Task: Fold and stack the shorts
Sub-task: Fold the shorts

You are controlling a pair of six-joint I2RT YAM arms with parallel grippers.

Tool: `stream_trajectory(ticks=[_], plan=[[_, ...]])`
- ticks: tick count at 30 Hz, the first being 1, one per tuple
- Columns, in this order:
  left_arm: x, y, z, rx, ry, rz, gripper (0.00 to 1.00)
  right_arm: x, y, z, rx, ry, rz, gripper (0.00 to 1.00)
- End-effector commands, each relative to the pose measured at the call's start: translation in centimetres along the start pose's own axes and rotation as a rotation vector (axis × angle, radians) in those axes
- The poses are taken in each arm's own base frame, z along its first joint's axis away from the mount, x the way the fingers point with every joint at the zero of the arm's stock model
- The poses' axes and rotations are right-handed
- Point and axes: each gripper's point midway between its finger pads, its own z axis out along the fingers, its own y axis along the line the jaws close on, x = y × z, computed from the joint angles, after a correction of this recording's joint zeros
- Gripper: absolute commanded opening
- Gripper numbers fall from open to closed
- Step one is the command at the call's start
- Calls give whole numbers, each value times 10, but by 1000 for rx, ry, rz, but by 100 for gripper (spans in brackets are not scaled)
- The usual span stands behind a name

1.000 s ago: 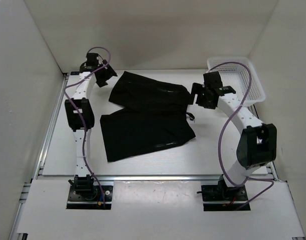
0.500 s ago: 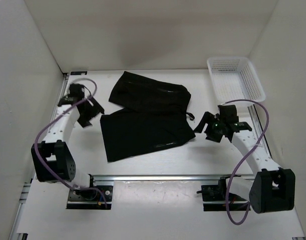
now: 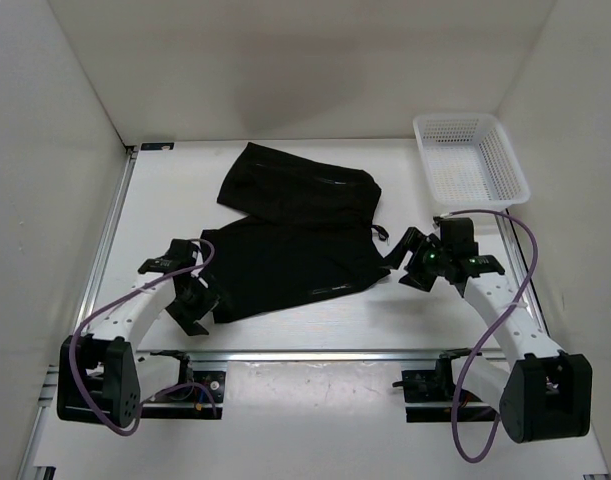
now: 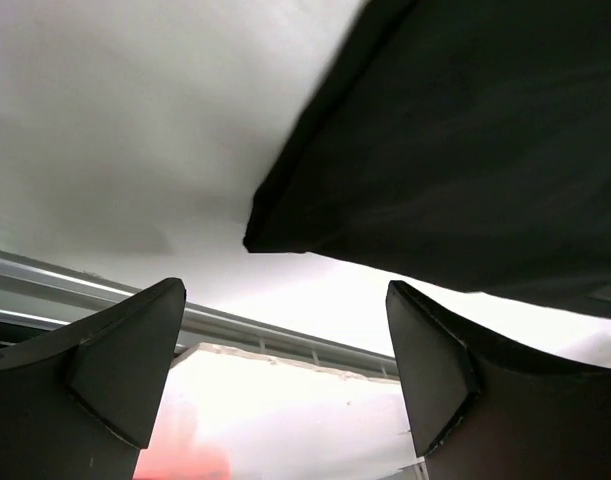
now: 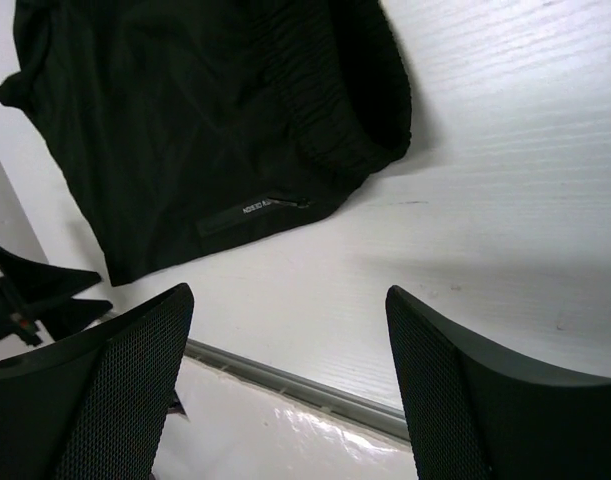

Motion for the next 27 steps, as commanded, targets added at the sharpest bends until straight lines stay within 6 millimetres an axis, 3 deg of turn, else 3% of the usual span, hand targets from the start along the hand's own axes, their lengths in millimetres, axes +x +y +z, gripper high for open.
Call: stream_trajectory(ticks=[1, 4, 6, 8, 10, 11, 16, 19, 20, 21, 23, 24, 26, 27], plan=[[-4, -4, 4, 6, -39, -38, 93, -7, 10, 6, -53, -22, 25, 82], [-10, -10, 10, 4, -38, -39, 89, -13, 6, 19, -40, -22, 38, 81], [-17, -9, 16, -34, -41, -27, 79, -13, -3, 30, -6, 1, 56, 79], [-23, -13, 15, -41, -50, -16, 43, -13, -8, 39, 4, 14, 63, 79], [-24, -14, 16, -49, -44, -1, 14, -8, -15, 45, 10, 21, 85, 78], [-27, -17, 14, -40, -50, 0, 10, -10, -16, 51, 3, 12, 91, 78], [-37, -29, -2, 19, -121, 7, 10, -24, -20, 72, 13, -6, 99, 70], [-42, -34, -13, 35, -147, 9, 10, -16, -21, 92, 43, 43, 91, 60], [-43, -36, -17, 43, -154, 10, 10, -16, -21, 94, 42, 42, 100, 55], [-45, -40, -22, 52, -161, 11, 10, -15, -16, 96, 32, 43, 101, 33], [-47, -38, -32, 56, -179, 1, 10, -14, -16, 89, 57, 28, 102, 7], [-49, -42, -40, 69, -189, 2, 10, -14, -18, 84, 77, 17, 114, 0], [-47, -34, -52, 64, -216, 1, 10, -3, -25, 64, 123, 18, 115, 0], [-46, -36, -59, 79, -227, -8, 10, 11, -40, 54, 198, 47, 136, 0]])
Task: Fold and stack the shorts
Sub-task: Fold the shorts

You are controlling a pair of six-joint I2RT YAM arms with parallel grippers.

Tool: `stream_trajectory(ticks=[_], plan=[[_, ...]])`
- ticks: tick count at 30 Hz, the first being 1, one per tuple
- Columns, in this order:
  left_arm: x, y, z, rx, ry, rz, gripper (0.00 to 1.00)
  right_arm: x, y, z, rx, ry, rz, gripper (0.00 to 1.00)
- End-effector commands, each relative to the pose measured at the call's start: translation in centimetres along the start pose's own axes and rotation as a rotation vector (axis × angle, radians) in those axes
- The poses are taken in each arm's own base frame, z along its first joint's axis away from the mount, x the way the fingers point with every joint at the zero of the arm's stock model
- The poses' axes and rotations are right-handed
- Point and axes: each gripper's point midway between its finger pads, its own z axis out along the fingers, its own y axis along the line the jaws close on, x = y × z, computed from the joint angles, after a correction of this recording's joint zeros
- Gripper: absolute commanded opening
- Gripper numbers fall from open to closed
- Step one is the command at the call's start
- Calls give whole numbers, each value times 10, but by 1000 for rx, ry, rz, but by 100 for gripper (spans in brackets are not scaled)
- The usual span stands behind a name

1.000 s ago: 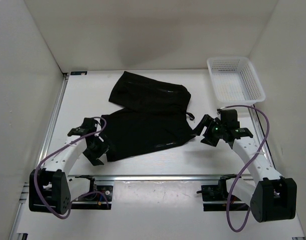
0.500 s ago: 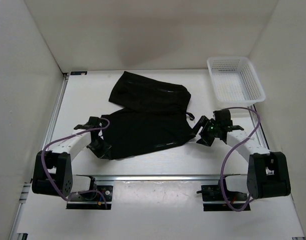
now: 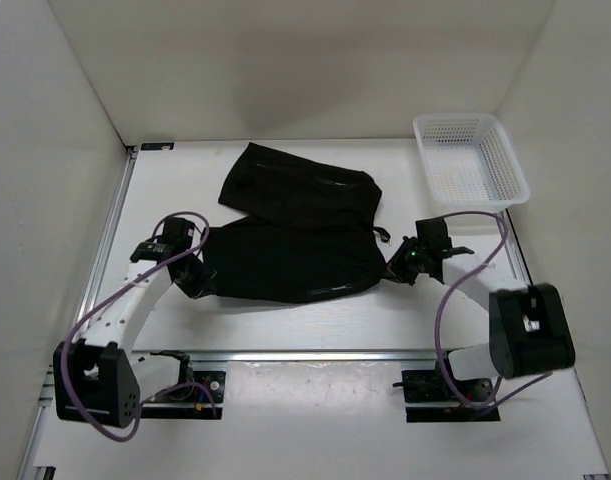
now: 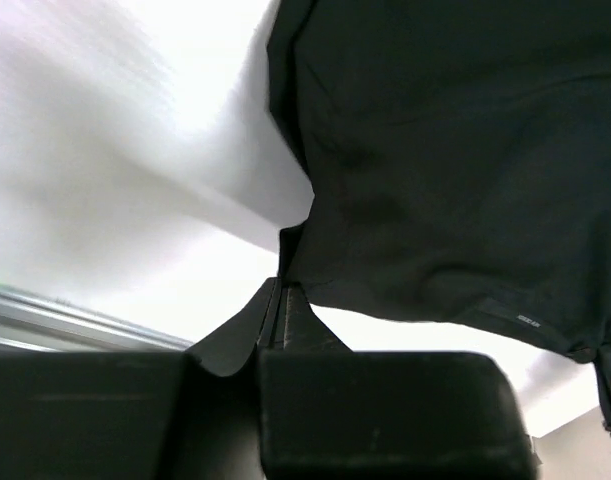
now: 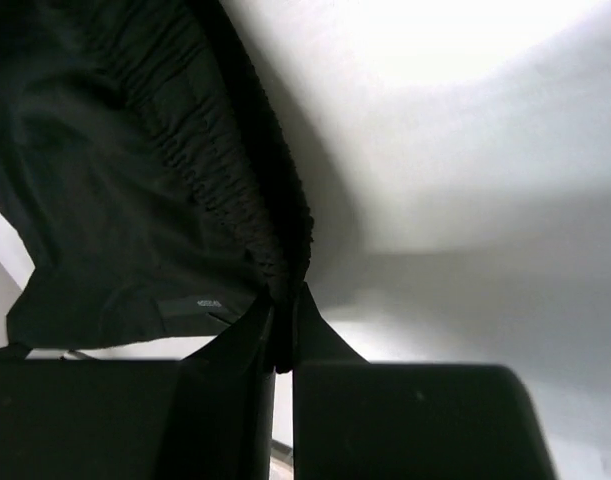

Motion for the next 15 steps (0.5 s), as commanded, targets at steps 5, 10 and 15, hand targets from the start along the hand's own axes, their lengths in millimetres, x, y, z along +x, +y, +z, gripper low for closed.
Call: stream_trajectory(ticks=[5, 10, 15], plan=[[7, 12, -45, 49, -67, -62, 10, 40, -38, -65, 150, -18, 21, 0], [13, 11, -69, 122, -92, -69, 10, 70, -52, -95, 161, -9, 59, 0], [-19, -29, -111, 233, -194, 15, 10, 71, -50, -124, 178, -66, 83, 0]])
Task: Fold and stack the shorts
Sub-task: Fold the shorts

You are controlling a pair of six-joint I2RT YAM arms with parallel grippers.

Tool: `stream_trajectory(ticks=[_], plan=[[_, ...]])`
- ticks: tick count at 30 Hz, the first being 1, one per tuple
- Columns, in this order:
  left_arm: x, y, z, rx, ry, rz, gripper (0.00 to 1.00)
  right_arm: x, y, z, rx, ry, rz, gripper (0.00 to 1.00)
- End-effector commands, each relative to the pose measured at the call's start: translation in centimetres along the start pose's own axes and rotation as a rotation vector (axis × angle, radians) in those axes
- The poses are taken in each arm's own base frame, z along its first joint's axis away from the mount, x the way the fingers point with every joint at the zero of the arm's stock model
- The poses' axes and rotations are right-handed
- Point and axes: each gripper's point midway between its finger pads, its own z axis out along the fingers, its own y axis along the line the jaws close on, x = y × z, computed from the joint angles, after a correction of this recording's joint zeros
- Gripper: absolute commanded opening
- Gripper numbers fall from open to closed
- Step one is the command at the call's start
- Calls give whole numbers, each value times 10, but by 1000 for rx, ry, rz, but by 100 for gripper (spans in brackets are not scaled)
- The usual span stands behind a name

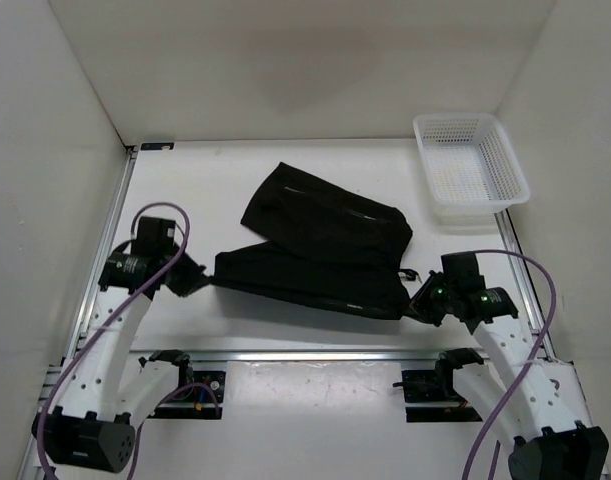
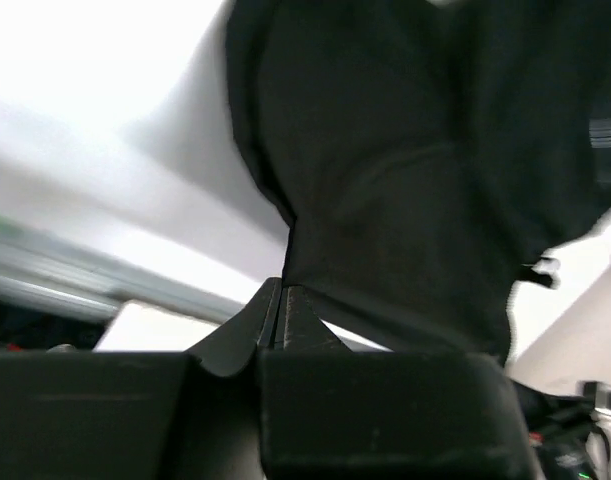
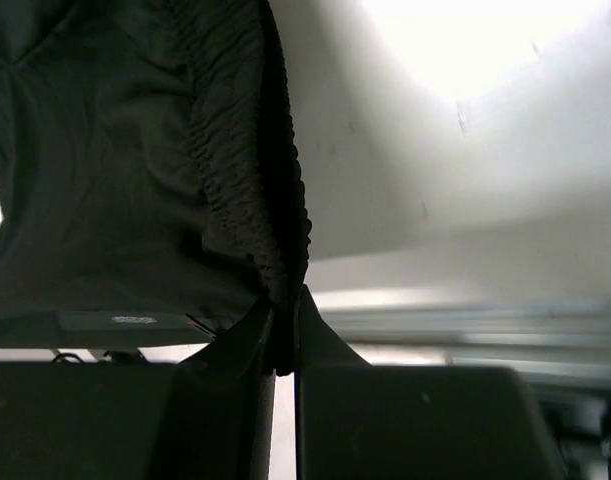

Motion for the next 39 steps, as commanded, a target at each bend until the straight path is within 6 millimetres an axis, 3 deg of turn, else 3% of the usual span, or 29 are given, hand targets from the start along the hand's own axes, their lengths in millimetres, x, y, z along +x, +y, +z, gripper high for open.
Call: stream_trajectory(ticks=[1, 2, 4, 5, 7, 9, 10, 11, 13, 14, 15, 16, 17, 18, 19, 20, 21, 23, 24, 25, 26, 29, 30, 31, 34, 35, 37, 38, 39], plan=[[-36, -41, -19, 60, -91, 68, 10, -4, -9, -23, 86, -42, 29, 0], [-54, -63, -37, 104, -140, 100, 10, -7, -7, -29, 89, -58, 28, 0], [-74, -88, -31, 92, -153, 135, 10, -23, 6, -39, 97, -89, -2, 0], [-88, -110, -46, 135, -197, 163, 10, -27, 12, -42, 93, -93, -3, 0], [-109, -132, -32, 111, -213, 170, 10, -44, 24, -48, 105, -123, -16, 0], [-131, -162, -38, 153, -251, 194, 10, -64, 27, -47, 154, -159, -14, 0], [-138, -170, -15, 113, -220, 208, 10, -71, 29, -48, 166, -169, -6, 0], [-150, -194, -22, 159, -254, 225, 10, -88, 37, -48, 167, -184, -21, 0], [-165, -213, -9, 158, -259, 254, 10, -111, 49, -45, 154, -216, -26, 0], [-169, -220, 25, 121, -214, 269, 10, -123, 48, -34, 183, -202, -13, 0], [-185, -246, 16, 177, -254, 281, 10, -142, 64, -36, 145, -237, -21, 0], [-192, -255, 26, 176, -256, 295, 10, -152, 71, -32, 142, -240, -37, 0], [-198, -260, 68, 134, -218, 296, 10, -164, 70, -17, 172, -217, -20, 0], [-212, -288, 58, 209, -264, 319, 10, -178, 80, -10, 154, -237, -35, 0], [-216, -298, 69, 227, -254, 323, 10, -200, 95, -14, 126, -279, -33, 3], [-212, -301, 116, 211, -191, 327, 11, -215, 93, 5, 151, -260, -17, 9], [-222, -321, 111, 272, -225, 323, 27, -233, 106, 11, 122, -293, -25, 29], [-224, -330, 150, 325, -181, 303, 58, -277, 127, 24, 83, -341, -17, 54], [-229, -335, 154, 356, -180, 288, 83, -289, 138, 27, 60, -354, -23, 61], [-233, -333, 157, 363, -178, 283, 94, -300, 136, 38, 70, -350, -13, 73], [-232, -330, 164, 354, -171, 291, 100, -304, 146, 35, 41, -351, -29, 73], [-228, -316, 160, 309, -170, 344, 100, -305, 154, 20, 25, -399, -83, 78], [-230, -316, 140, 313, -196, 365, 100, -295, 138, 26, 64, -379, -99, 78], [-218, -297, 152, 263, -151, 379, 100, -289, 134, 16, 70, -395, -98, 78], [-206, -267, 139, 206, -122, 424, 100, -263, 113, 7, 96, -383, -105, 78], [-187, -238, 158, 139, -50, 434, 100, -242, 94, 21, 118, -325, -97, 81], [-176, -218, 163, 95, -15, 447, 100, -216, 89, 23, 75, -266, -100, 84], [-162, -195, 179, 37, 36, 441, 100, -206, 87, 26, 54, -242, -86, 86], [-158, -188, 185, 24, 50, 448, 100, -186, 74, 38, 55, -183, -77, 87]])
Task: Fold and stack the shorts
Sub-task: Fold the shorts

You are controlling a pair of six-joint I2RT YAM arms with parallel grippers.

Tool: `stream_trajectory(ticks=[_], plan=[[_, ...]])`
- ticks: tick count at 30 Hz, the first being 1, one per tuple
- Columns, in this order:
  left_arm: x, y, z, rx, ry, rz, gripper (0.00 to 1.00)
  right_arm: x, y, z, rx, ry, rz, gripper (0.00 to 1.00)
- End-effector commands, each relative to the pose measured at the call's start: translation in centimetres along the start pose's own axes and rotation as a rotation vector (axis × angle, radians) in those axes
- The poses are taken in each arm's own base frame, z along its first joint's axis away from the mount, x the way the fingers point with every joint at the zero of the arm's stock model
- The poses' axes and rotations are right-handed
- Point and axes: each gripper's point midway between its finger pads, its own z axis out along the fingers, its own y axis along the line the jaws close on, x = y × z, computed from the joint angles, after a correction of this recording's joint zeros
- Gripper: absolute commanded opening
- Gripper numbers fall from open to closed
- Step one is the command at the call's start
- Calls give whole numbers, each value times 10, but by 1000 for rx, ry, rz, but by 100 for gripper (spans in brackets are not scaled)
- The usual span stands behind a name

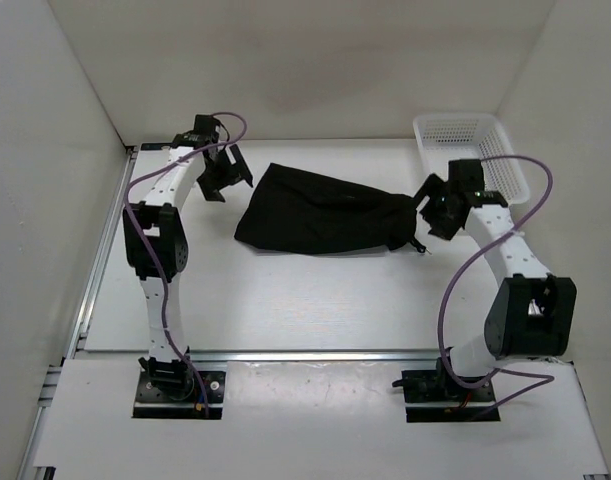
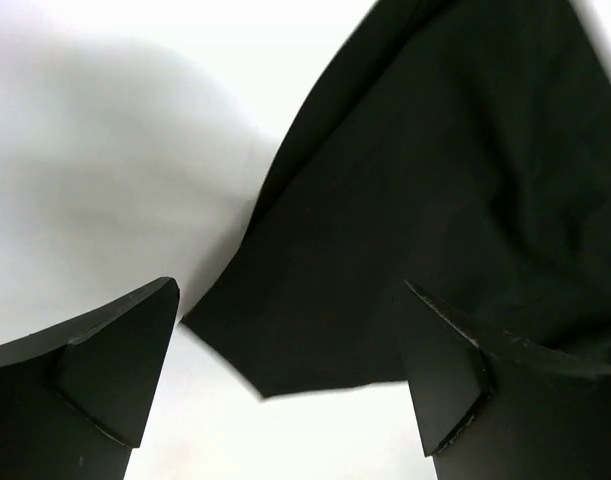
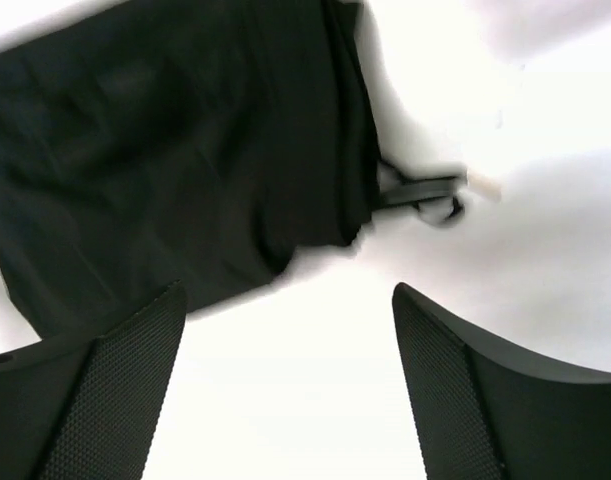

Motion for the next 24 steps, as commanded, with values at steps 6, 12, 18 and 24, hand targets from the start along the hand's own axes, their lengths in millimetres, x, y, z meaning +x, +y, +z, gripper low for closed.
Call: stream_trajectory(ticks=[6, 12, 18, 24], plan=[[43, 28, 26, -68, 109, 73, 100, 74, 0, 24, -161, 197, 90, 91], [48, 27, 56, -67, 147, 76, 100, 57, 3, 68, -116, 138, 108, 89], [55, 9, 72, -10, 187, 88, 39, 39, 17, 110, -40, 107, 47, 67], [44, -2, 51, 17, 145, 76, 10, 42, 27, 101, -39, 121, -40, 0]])
